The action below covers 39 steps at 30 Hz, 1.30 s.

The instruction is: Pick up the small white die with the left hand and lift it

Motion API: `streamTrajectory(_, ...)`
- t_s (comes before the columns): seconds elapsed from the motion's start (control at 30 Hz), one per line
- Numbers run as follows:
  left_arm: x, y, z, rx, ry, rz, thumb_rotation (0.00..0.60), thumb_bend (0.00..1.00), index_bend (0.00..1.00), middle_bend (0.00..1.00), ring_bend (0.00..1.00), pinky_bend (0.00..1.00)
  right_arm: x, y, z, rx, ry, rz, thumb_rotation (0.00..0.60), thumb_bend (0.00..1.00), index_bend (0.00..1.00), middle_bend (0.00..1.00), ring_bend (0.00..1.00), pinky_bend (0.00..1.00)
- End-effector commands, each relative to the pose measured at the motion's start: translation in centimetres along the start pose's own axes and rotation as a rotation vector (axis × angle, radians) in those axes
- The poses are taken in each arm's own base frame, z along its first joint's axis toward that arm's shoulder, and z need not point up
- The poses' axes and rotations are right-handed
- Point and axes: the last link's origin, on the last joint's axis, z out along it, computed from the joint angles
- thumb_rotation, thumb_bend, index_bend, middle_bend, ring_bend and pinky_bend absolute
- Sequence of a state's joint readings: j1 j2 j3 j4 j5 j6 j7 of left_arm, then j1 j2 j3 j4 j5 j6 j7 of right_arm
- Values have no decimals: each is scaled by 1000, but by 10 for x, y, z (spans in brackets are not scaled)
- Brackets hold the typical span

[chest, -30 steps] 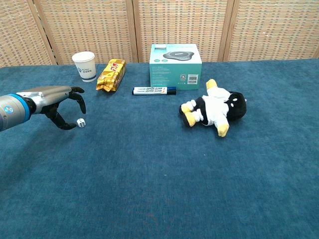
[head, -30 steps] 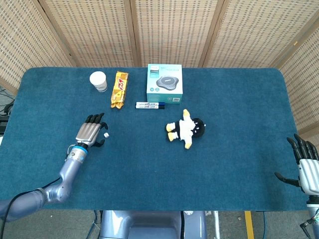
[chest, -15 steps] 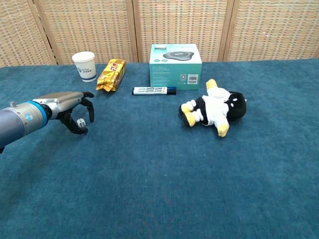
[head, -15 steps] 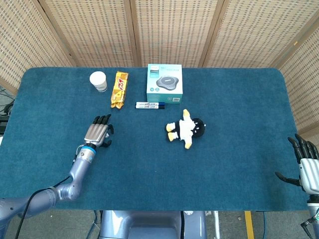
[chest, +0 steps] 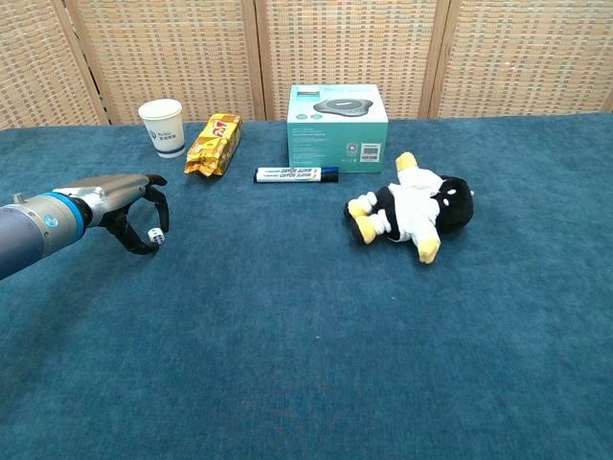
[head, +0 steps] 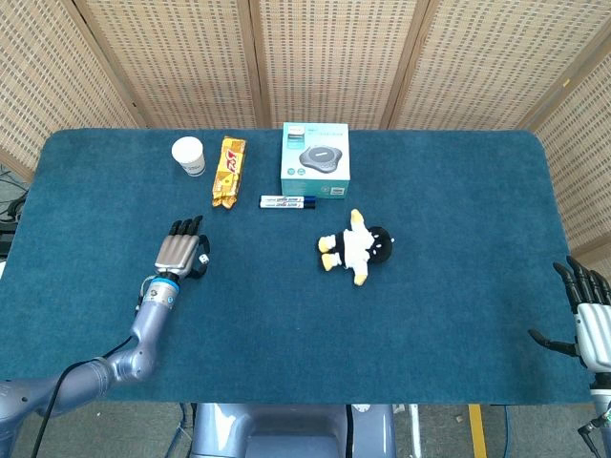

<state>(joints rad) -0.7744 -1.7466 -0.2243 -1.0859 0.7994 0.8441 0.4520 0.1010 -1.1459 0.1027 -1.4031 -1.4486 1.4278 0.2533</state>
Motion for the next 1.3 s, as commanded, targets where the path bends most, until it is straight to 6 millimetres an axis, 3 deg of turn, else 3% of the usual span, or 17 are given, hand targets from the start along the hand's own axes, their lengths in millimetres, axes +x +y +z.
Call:
streamTrajectory(0.03, 0, 0, 0, 3, -1, 5, 600, 361, 545, 0, 0, 0, 0, 0, 0, 0, 1, 1, 600, 2, 8, 0, 0, 0)
streamTrajectory(0.3, 2, 0, -2, 7, 11, 27, 600, 397, 665, 0, 0, 0, 0, 0, 0, 3, 0, 3, 600, 2, 8, 0, 0, 0)
streamTrajectory(0.57, 12, -2, -6, 14, 38, 28, 600, 408, 677, 0, 0, 0, 1, 1, -1, 1, 5, 7, 600, 2, 8, 0, 0, 0)
streamTrajectory(0.77, 51, 3, -25, -49, 122, -54, 600, 411, 677, 0, 0, 0, 2, 1, -1, 3, 7, 11, 600, 2, 8, 0, 0, 0)
streamTrajectory(1.0, 118, 16, -70, -180, 276, -158, 600, 401, 677, 0, 0, 0, 4, -1, -3, 12, 12, 13, 600, 2, 8, 0, 0, 0)
streamTrajectory(1.17, 147, 18, -98, -226, 339, -190, 600, 389, 675, 0, 0, 0, 5, -2, -5, 19, 15, 15, 600, 2, 8, 0, 0, 0)
streamTrajectory(1.2, 152, 18, -104, -231, 348, -191, 600, 381, 619, 0, 0, 0, 5, -2, -5, 20, 16, 16, 600, 2, 8, 0, 0, 0)
streamTrajectory(1.3, 159, 17, -112, -234, 356, -188, 600, 350, 233, 0, 0, 0, 6, -3, -6, 22, 19, 17, 600, 2, 8, 0, 0, 0)
